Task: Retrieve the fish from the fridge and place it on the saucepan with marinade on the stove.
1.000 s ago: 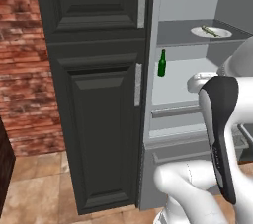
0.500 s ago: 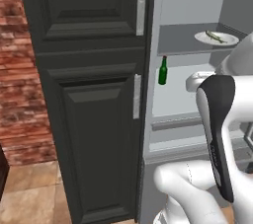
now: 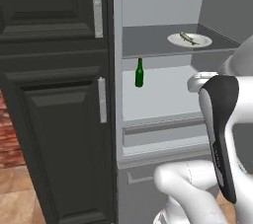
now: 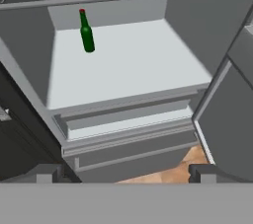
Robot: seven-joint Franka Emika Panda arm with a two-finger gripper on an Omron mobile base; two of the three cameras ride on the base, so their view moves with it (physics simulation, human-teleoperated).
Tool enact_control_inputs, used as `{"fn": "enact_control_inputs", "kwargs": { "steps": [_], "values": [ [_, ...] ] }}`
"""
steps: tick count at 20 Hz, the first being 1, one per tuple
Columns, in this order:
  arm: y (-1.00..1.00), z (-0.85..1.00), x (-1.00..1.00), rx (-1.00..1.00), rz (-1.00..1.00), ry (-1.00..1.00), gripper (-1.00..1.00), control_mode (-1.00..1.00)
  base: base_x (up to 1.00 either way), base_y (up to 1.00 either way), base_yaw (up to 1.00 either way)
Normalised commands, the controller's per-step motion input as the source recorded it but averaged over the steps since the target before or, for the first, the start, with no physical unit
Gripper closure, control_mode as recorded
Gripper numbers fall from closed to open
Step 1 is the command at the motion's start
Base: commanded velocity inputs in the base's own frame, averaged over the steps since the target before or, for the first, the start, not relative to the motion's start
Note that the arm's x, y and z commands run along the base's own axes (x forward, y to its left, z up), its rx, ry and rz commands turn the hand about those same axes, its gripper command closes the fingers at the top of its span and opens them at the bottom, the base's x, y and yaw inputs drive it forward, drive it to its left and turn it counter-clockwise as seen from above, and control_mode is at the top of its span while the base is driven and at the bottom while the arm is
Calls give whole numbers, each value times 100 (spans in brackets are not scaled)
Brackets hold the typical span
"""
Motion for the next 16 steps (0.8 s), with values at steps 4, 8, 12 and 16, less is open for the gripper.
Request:
{"fn": "enact_control_inputs", "kwargs": {
  "steps": [4,8,12,16],
  "values": [
    [0,0,0,0,0,0,-100,100,28,-38,0],
    [0,0,0,0,0,0,-100,100,43,-21,0],
    [0,0,0,0,0,0,-100,100,55,-18,0],
    [0,0,0,0,0,0,-100,100,50,-24,1]
  ]
}}
